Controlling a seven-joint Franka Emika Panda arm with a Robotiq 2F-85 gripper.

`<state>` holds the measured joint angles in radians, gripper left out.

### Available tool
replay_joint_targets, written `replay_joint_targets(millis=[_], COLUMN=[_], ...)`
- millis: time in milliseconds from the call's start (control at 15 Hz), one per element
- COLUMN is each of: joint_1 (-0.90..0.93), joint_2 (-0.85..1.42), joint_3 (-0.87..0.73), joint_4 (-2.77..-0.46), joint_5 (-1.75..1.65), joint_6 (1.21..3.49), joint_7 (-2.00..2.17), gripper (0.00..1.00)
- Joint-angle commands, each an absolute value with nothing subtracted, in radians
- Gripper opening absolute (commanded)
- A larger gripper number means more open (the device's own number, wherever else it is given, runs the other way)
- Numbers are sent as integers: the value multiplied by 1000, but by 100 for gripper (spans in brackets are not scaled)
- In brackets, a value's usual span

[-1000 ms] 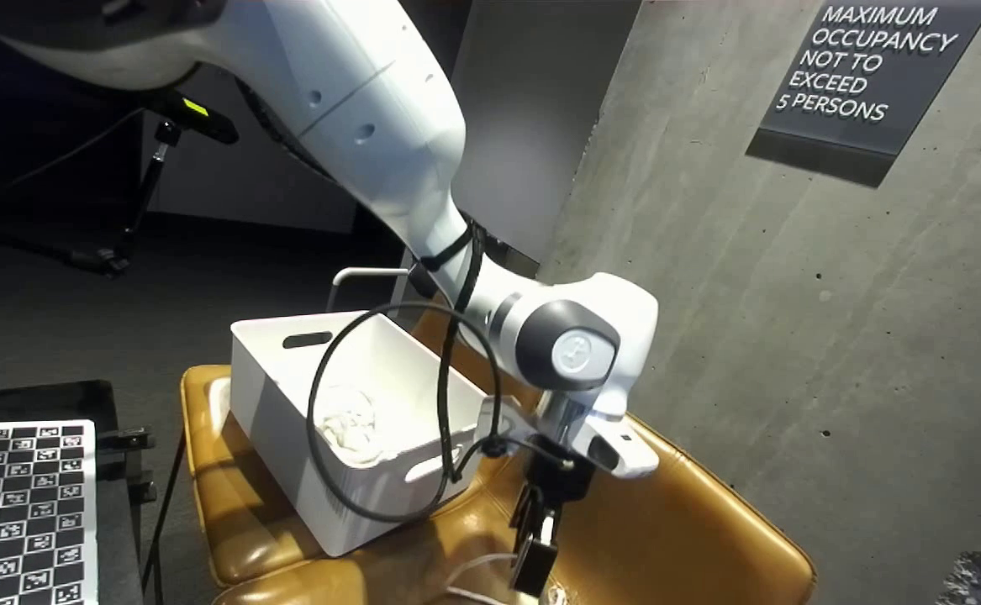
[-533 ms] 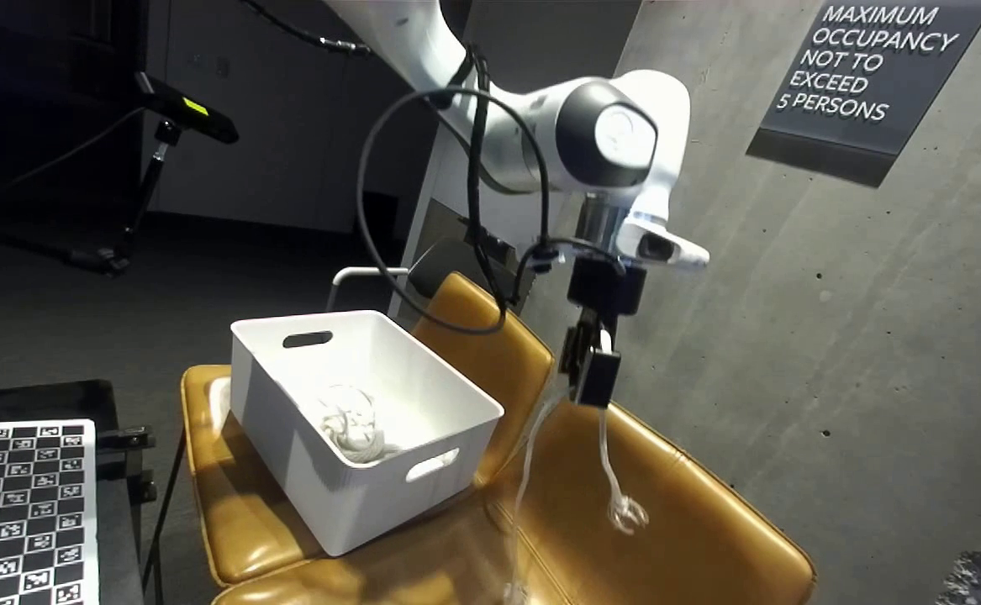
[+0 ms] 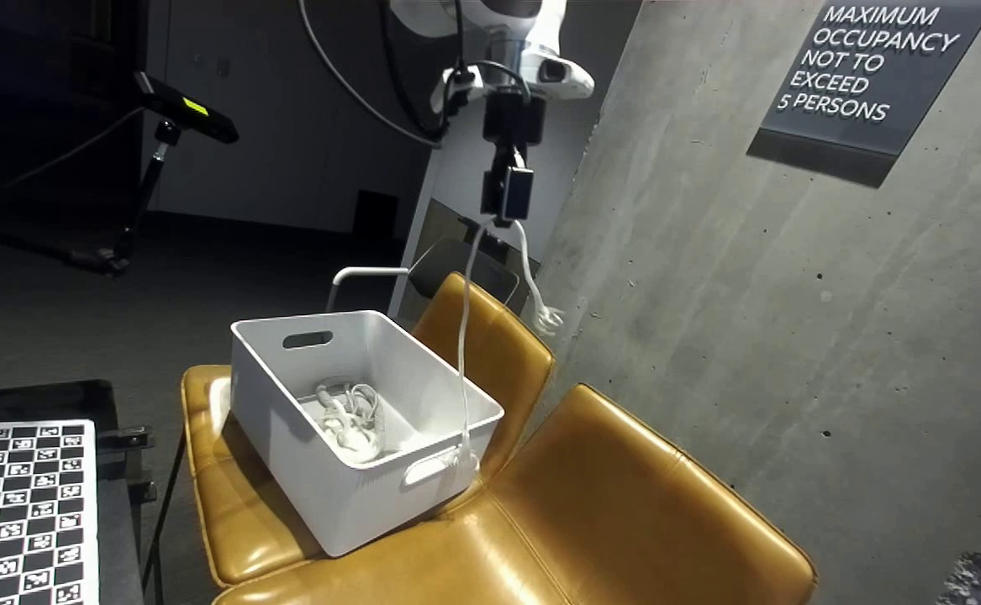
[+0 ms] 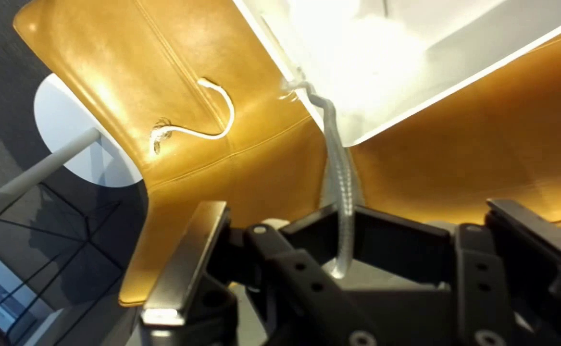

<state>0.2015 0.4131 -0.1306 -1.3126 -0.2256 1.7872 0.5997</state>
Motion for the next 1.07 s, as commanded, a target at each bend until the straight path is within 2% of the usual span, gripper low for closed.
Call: replay_joint_targets(millis=[0,333,867,933,1000], joint_1=[271,319,281,272,263], joint_2=[360,378,383,377,375], joint_3=[-56,4,3,3,2], joint_4=[-1347,-1407,-1576,-1607,-1633], joint_5=[-279,-314,-316,-317,-315], joint_6=[1741,1748,1781,1790,1794], joint_7=[648,682,665,657,650], gripper=[0,0,0,25,26])
